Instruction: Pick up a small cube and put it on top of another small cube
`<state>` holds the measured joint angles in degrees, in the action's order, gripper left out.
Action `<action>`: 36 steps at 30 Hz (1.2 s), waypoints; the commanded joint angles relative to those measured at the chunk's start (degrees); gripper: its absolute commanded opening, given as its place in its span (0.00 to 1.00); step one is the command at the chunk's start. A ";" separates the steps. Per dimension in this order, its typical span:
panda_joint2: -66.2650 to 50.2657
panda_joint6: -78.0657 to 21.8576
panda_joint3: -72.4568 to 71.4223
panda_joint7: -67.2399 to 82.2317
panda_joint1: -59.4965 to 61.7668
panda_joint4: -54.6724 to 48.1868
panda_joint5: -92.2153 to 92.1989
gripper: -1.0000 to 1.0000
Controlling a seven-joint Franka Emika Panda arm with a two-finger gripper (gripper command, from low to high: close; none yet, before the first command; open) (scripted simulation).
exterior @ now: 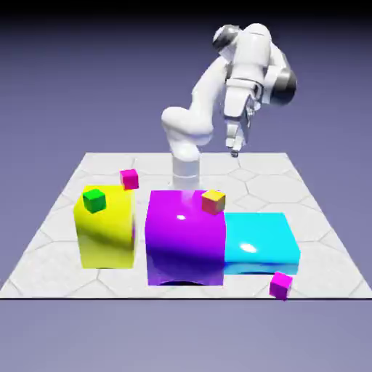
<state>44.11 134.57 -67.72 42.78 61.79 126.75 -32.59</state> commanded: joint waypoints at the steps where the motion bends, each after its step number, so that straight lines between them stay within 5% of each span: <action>1: 0.34 -1.15 -1.98 2.50 1.83 -1.00 -0.95 0.50; 29: 9.71 -33.44 -57.42 72.26 52.97 -29.04 -27.64 0.50; 34: 14.62 -28.58 -62.39 74.93 53.69 -28.37 -32.62 0.50; 35: 14.63 -28.58 -62.39 74.93 53.69 -28.37 -32.62 0.00; 36: 14.63 -28.58 -62.39 74.93 53.69 -28.37 -32.62 0.00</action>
<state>58.73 105.99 -130.12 117.69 115.47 98.38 -65.15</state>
